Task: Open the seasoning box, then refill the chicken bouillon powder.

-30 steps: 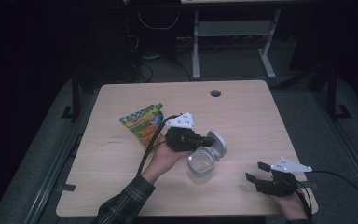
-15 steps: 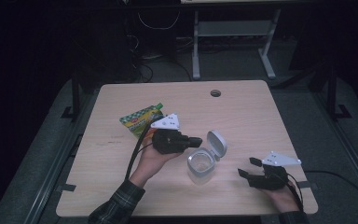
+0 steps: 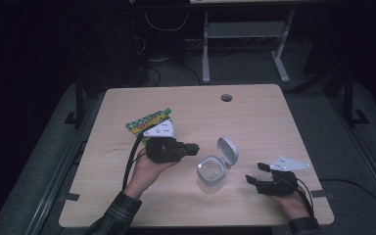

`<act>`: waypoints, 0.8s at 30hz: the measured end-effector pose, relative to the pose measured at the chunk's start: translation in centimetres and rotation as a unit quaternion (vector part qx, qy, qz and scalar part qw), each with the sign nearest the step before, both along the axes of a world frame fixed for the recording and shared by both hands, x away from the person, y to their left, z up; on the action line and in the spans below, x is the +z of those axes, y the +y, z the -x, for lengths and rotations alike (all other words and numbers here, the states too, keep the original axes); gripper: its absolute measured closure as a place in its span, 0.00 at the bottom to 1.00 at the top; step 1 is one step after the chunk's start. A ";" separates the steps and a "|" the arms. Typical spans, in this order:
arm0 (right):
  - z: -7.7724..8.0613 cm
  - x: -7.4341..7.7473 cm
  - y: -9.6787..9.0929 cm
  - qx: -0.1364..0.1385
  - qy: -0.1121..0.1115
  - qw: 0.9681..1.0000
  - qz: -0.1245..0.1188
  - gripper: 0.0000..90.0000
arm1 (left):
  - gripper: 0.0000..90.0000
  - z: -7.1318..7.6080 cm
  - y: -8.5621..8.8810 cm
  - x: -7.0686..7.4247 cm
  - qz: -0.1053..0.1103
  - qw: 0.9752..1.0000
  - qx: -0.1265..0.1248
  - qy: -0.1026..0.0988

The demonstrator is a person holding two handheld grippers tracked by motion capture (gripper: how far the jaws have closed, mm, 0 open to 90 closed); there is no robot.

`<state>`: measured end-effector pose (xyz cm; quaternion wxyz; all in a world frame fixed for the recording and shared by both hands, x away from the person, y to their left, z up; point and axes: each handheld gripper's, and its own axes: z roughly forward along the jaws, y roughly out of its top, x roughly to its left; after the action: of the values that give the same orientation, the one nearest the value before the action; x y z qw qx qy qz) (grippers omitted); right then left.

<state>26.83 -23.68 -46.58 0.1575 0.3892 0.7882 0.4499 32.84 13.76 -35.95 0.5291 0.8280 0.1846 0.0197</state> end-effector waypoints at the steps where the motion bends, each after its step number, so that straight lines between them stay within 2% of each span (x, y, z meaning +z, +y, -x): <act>1: -0.1 0.0 0.0 0.000 -0.003 1.000 0.000 0.34 | 0.91 0.0 0.3 0.0 -0.001 1.000 0.003 0.001; 13: -0.2 0.1 0.3 0.006 -0.002 1.000 0.005 0.34 | 0.82 0.7 2.7 -0.7 -0.021 0.999 0.021 0.013; 24: -0.4 0.2 0.4 0.005 -0.005 1.000 0.005 0.34 | 0.80 1.5 4.4 -0.7 -0.020 0.999 0.037 0.019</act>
<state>27.24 -23.31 -46.39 0.1611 0.3825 0.7913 0.4490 31.34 18.18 -36.63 0.5075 0.8314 0.2248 0.0273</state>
